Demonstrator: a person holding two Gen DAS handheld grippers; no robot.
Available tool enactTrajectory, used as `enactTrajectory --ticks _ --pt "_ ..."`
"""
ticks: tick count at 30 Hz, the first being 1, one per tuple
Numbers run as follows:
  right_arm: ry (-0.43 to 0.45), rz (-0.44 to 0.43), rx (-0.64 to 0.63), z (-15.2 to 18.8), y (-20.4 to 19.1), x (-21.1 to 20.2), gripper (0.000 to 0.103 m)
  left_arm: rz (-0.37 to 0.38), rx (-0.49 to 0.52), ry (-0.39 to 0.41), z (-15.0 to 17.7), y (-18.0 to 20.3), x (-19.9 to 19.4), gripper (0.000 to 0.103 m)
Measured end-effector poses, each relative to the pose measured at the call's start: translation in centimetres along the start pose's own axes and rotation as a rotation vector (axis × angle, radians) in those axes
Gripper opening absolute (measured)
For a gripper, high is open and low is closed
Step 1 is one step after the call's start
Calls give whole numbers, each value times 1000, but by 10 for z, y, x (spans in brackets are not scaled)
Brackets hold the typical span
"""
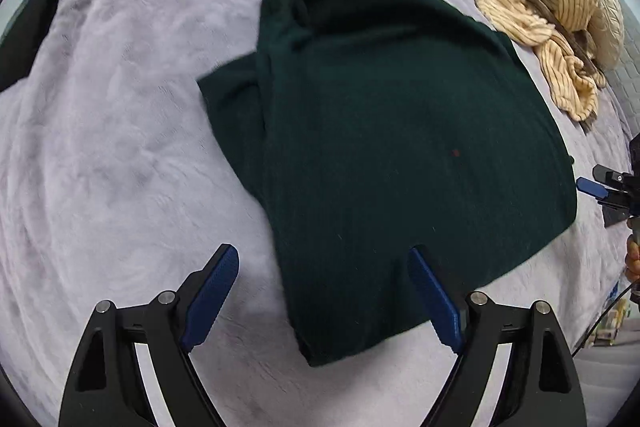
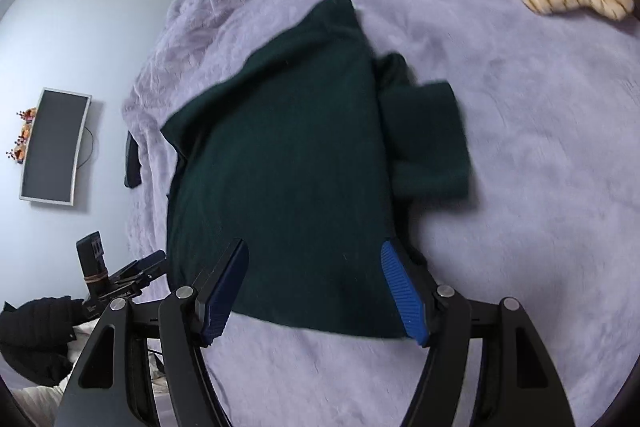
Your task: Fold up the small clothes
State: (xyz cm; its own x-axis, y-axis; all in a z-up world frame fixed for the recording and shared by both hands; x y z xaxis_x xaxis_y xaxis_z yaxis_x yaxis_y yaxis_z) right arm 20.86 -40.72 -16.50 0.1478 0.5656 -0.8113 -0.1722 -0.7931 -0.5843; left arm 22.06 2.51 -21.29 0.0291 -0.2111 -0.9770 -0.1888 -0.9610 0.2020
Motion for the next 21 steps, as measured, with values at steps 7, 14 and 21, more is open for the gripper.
enactTrajectory --ticks 7,14,21 --pt "-53 0 75 9 21 26 6 14 15 -47 4 23 24 29" --pt "-74 -10 26 24 22 18 5 25 -4 -38 42 17 11 14" --pt "-82 65 67 26 33 26 10 -35 -92 -19 45 22 6 14"
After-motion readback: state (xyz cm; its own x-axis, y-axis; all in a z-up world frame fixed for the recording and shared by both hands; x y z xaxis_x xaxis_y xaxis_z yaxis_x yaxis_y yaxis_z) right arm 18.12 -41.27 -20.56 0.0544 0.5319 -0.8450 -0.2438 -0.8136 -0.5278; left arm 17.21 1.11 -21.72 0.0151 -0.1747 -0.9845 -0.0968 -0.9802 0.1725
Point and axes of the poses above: each gripper's, at about its wrist camera, not at the fingertips, and x roughly the way its jaws point, y to its right, z to its underside, the point moved 3 cm from there along x, roughly the way its jaws point, and after that the axes turned 6 degrees about -y, right-handed, at the moved point
